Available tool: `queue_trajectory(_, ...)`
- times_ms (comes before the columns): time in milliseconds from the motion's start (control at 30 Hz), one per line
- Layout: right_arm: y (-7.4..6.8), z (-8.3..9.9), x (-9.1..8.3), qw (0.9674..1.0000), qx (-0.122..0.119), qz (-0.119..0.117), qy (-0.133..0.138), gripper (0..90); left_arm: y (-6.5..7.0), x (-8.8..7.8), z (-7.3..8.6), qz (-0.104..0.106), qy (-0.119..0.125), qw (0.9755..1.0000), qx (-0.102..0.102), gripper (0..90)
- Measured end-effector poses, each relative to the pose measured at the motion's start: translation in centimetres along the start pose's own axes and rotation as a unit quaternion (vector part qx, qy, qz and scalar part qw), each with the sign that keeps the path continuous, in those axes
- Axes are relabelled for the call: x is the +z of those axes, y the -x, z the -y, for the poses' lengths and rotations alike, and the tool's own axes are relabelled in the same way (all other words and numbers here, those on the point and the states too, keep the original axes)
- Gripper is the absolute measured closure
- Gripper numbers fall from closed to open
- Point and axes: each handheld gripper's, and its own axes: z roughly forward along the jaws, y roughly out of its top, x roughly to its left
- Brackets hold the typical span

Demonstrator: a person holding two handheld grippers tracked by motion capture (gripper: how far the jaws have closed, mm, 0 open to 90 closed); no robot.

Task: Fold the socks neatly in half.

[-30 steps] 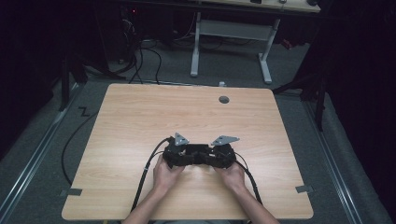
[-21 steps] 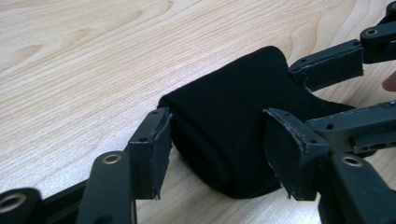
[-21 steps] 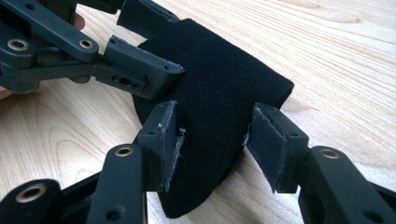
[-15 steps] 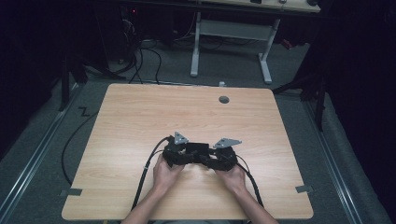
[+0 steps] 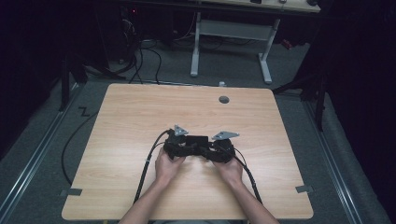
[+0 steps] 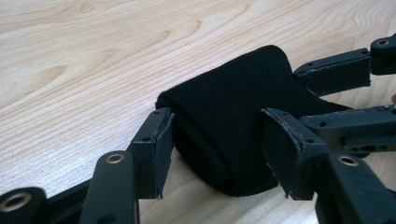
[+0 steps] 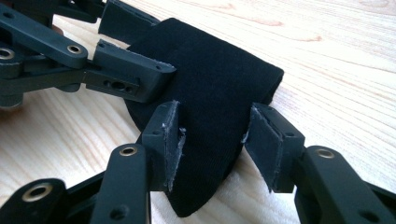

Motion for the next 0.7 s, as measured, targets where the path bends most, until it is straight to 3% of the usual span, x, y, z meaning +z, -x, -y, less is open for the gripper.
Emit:
queue_trajectory(133, 0.2, -0.1, 0.3, 1.0, 0.005, -0.001, 0.001, 53.5, -0.3, 0.2, 0.0, -0.001, 0.003, 1.0, -0.007, 44.3)
queue_trajectory(333, 1.0, -0.2, 0.9, 0.9997, 0.022, -0.007, 0.003, 52.9, -0.5, 0.6, -0.4, -0.007, 0.0, 1.0, -0.001, 44.8)
queue_trajectory(533, 1.3, -0.9, 1.4, 0.9999, 0.016, 0.003, 0.0, 52.5, -0.8, 0.8, -0.7, -0.016, 0.0, 0.9998, -0.009, 41.7)
queue_trajectory(700, 1.4, -0.8, 1.2, 0.9997, 0.023, -0.002, 0.007, 51.4, -0.8, 0.3, -0.8, -0.02, 0.01, 0.9997, 0.002, 39.0)
